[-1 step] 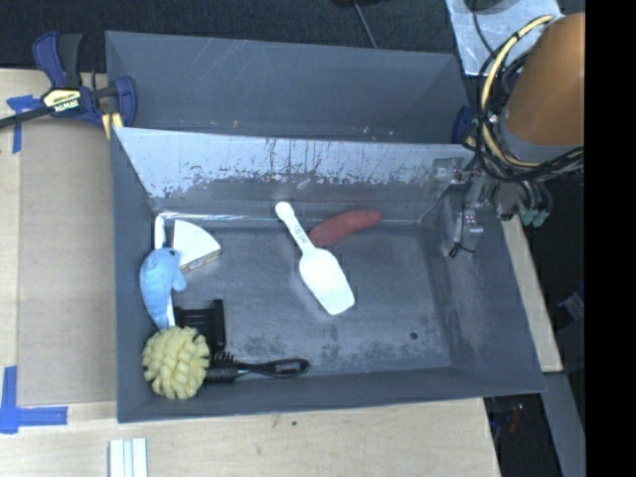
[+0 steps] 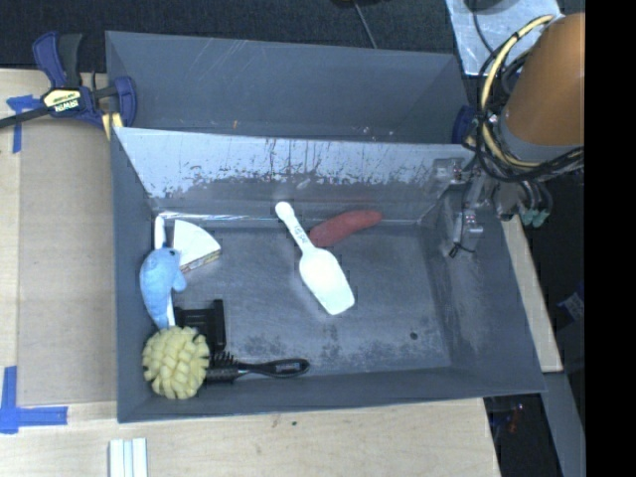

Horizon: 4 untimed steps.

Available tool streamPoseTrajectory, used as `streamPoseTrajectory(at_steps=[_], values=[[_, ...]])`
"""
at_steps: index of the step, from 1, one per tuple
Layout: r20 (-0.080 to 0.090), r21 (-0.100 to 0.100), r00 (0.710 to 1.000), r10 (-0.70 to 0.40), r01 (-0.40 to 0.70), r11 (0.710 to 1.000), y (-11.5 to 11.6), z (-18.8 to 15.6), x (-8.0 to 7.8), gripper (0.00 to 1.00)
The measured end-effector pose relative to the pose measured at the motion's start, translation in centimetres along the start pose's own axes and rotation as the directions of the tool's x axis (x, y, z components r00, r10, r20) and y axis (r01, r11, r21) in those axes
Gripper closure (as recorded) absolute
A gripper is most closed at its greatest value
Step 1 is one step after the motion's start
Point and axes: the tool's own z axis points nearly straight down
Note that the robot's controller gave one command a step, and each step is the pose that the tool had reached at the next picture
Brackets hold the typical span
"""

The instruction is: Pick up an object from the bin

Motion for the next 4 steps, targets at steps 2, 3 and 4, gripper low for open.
streamPoseTrajectory(at_steps=[2, 3, 4], values=[[0.009, 0.006, 0.999, -0.031, 0.031, 0.999, 4.1, 6.3, 4.2, 0.00], [0.002, -0.006, 0.991, 0.135, -0.135, 0.991, 8.2, 12.5, 1.7, 0.00], [0.012, 0.004, 1.000, -0.010, 0.010, 1.000, 11.2, 10.5, 3.1, 0.00]])
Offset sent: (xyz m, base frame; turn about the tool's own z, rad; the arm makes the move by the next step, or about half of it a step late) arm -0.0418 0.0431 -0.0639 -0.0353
